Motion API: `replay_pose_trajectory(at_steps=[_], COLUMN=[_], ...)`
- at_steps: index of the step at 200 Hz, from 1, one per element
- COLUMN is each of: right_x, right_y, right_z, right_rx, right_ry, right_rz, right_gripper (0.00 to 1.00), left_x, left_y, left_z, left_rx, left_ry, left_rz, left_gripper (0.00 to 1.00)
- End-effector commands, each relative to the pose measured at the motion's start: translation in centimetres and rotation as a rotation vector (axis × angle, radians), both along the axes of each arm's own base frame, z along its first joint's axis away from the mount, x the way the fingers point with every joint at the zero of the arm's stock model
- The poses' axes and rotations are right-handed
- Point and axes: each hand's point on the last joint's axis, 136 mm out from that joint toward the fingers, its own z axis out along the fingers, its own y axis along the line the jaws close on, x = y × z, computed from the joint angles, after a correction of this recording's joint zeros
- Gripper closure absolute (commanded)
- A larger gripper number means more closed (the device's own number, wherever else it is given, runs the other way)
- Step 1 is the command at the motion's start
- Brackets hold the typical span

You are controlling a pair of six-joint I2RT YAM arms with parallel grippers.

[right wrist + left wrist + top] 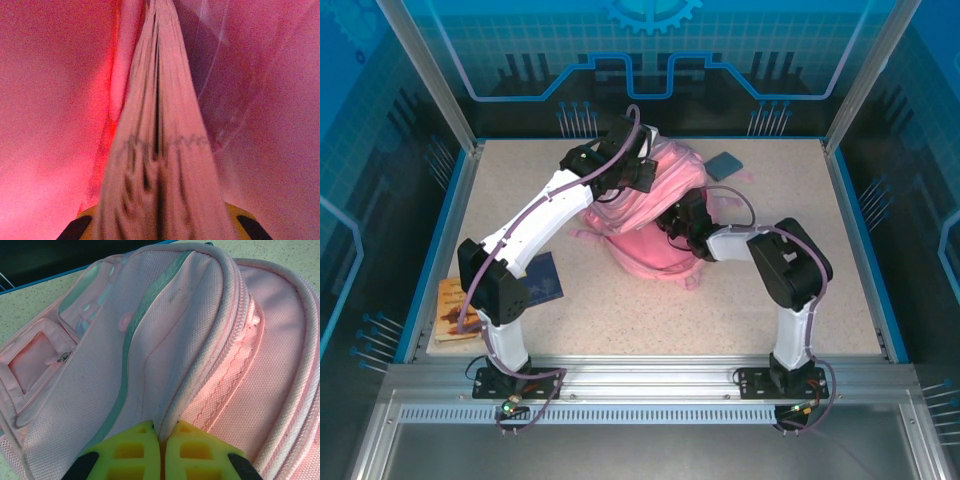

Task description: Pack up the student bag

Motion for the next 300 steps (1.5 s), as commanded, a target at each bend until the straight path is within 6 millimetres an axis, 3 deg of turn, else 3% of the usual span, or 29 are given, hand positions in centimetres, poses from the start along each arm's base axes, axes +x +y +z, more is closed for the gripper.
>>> replay_pose_trajectory(at_steps=[1,28,61,75,95,111,126,143,153,163,198,215,244,265,275,300], right_x=[2.3,2.9,2.4,1.8,0.3,-1.0,-2.4,-4.2,-5.0,-6.3,-9.0,-10.7,-13.7,-16.0,-16.8,-17.4], right_y=[2.1,3.1,2.7,2.0,0.5,-0.7,-1.6,-2.8,-3.3,-4.2,-6.3,-8.5,-14.3,-19.2,-20.7,-22.4], right_z=[3.4,2.0,1.9,2.6,2.9,3.5,3.4,2.6,2.6,1.2,1.5,1.8,1.9,2.0,2.6,5.5], right_rx=[0.105,0.123,0.104,0.104,0.079,0.06,0.033,0.019,0.024,0.016,-0.006,-0.1,-0.351,-0.549,-0.613,-0.691], right_ry=[-0.123,-0.09,-0.052,-0.047,-0.014,0.016,0.044,0.093,0.099,0.139,0.147,0.157,0.179,0.228,0.22,0.147], right_rz=[0.0,0.023,0.047,0.053,0.057,0.077,0.092,0.099,0.096,0.093,0.088,0.052,-0.06,-0.162,-0.191,-0.221], right_gripper=[0.87,0.8,0.51,0.46,0.49,0.65,0.71,0.7,0.63,0.57,0.61,0.62,0.6,0.47,0.41,0.26], left_x=[-0.2,-0.1,0.0,0.2,0.6,1.1,1.5,1.7,1.9,1.9,1.9,1.6,0.6,-0.2,-0.7,-2.4], left_y=[-0.8,-0.6,-0.2,0.0,0.5,0.7,0.6,0.3,0.2,0.1,0.3,0.6,-0.1,-0.6,-1.0,-1.7], left_z=[7.6,7.5,6.9,6.4,5.7,5.5,5.1,4.8,4.7,4.5,3.2,1.9,-0.6,-2.7,-3.5,-4.6], left_rx=[-0.163,-0.154,-0.141,-0.136,-0.139,-0.153,-0.153,-0.161,-0.163,-0.167,-0.154,-0.148,-0.168,-0.195,-0.217,-0.284], left_ry=[-0.156,-0.154,-0.143,-0.134,-0.118,-0.113,-0.107,-0.1,-0.097,-0.092,-0.067,-0.043,0.039,0.105,0.143,0.213], left_rz=[0.003,0.005,0.015,0.022,0.043,0.057,0.058,0.054,0.053,0.049,0.053,0.055,0.023,0.01,-0.001,-0.028], left_gripper=[1.0,1.0,1.0,1.0,1.0,1.0,1.0,1.0,1.0,1.0,1.0,1.0,0.97,0.93,0.85,0.51])
